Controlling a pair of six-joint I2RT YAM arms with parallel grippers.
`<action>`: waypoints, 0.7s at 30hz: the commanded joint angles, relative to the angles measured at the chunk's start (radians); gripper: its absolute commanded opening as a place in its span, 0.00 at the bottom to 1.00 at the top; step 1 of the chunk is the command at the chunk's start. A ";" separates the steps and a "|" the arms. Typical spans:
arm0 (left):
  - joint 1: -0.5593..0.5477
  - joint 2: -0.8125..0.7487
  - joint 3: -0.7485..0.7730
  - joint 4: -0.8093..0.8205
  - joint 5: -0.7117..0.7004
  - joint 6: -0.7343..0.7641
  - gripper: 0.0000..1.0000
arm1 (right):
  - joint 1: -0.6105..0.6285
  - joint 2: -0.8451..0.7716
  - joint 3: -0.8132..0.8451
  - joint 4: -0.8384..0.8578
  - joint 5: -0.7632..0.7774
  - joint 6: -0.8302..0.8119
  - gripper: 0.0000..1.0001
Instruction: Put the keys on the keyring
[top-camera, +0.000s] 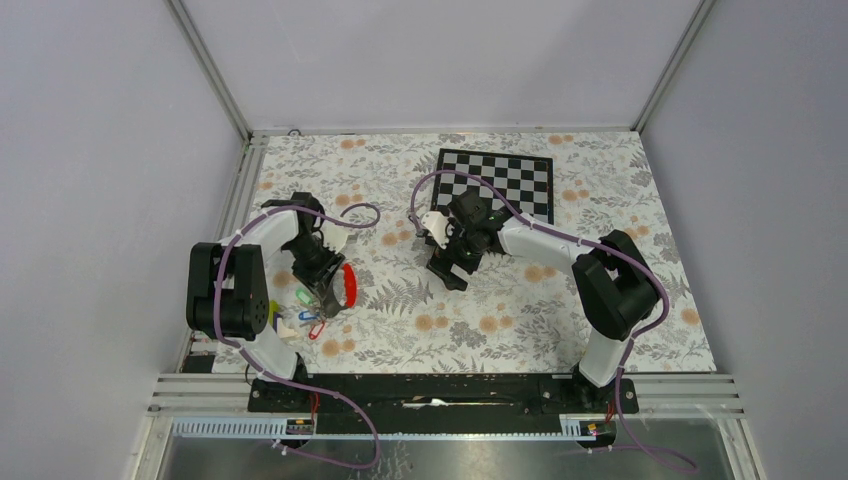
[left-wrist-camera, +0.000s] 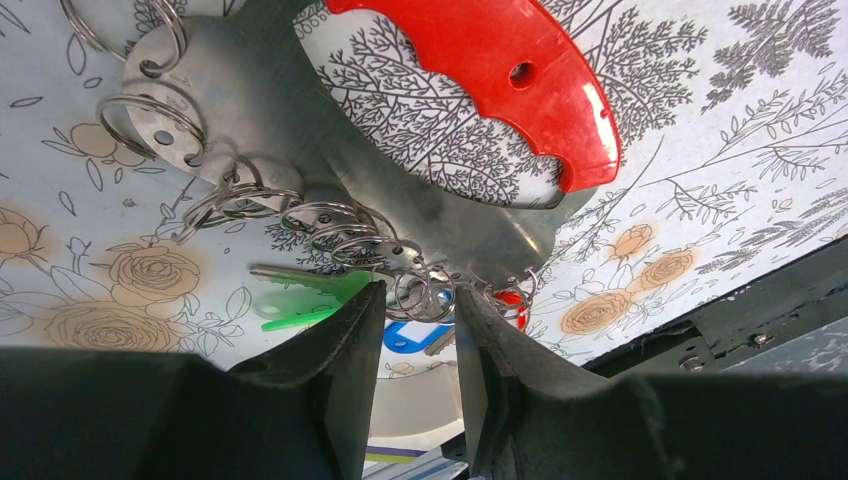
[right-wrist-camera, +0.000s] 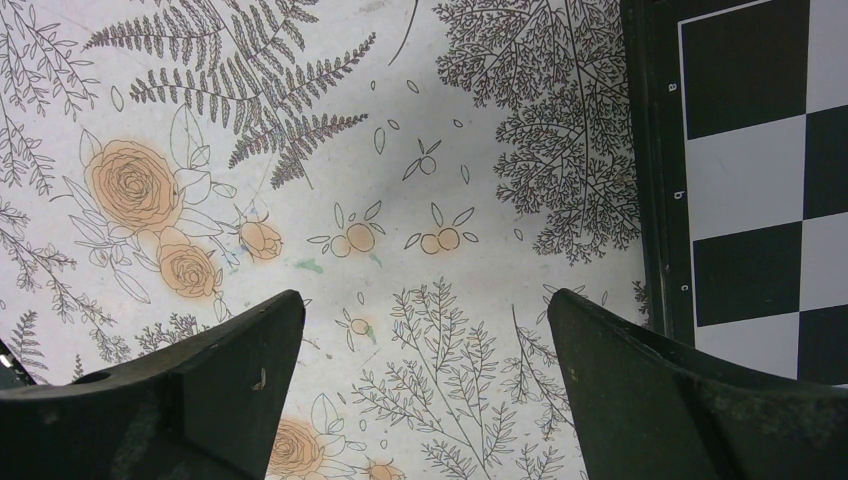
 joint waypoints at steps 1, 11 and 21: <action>0.007 -0.039 0.001 -0.018 0.013 0.054 0.36 | 0.000 0.010 0.032 -0.019 -0.027 -0.012 1.00; 0.005 -0.032 0.015 -0.017 0.008 0.090 0.37 | 0.001 0.020 0.041 -0.032 -0.032 -0.012 1.00; -0.029 -0.110 -0.025 -0.001 -0.019 0.171 0.42 | 0.000 0.047 0.058 -0.054 -0.042 -0.014 1.00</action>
